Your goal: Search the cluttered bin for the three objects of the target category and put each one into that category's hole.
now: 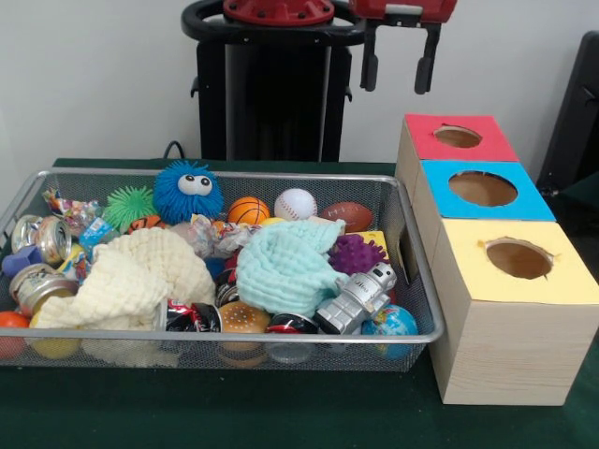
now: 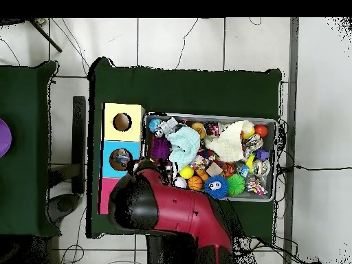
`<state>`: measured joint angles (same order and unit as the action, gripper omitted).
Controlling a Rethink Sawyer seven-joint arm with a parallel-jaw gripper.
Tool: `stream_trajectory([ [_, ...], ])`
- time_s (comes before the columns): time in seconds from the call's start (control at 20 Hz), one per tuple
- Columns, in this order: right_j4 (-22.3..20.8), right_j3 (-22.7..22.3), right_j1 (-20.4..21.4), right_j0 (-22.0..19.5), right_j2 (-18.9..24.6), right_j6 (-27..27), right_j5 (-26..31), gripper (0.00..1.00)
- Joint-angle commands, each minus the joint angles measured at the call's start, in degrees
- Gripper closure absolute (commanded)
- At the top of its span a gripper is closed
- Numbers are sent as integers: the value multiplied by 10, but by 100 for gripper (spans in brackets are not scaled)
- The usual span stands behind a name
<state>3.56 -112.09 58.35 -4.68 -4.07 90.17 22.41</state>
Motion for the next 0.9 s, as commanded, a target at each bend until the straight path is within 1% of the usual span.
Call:
stream_trajectory([
  [0.05, -30, -40, 0, -36, 81, -25, 30, 0],
  [0.55, -43, -47, 5, -78, 114, -37, 34, 0],
  [0.75, -44, -54, 7, -105, 134, -53, 43, 0],
  [0.9, -45, -60, 9, -134, 158, -71, 47, 0],
])
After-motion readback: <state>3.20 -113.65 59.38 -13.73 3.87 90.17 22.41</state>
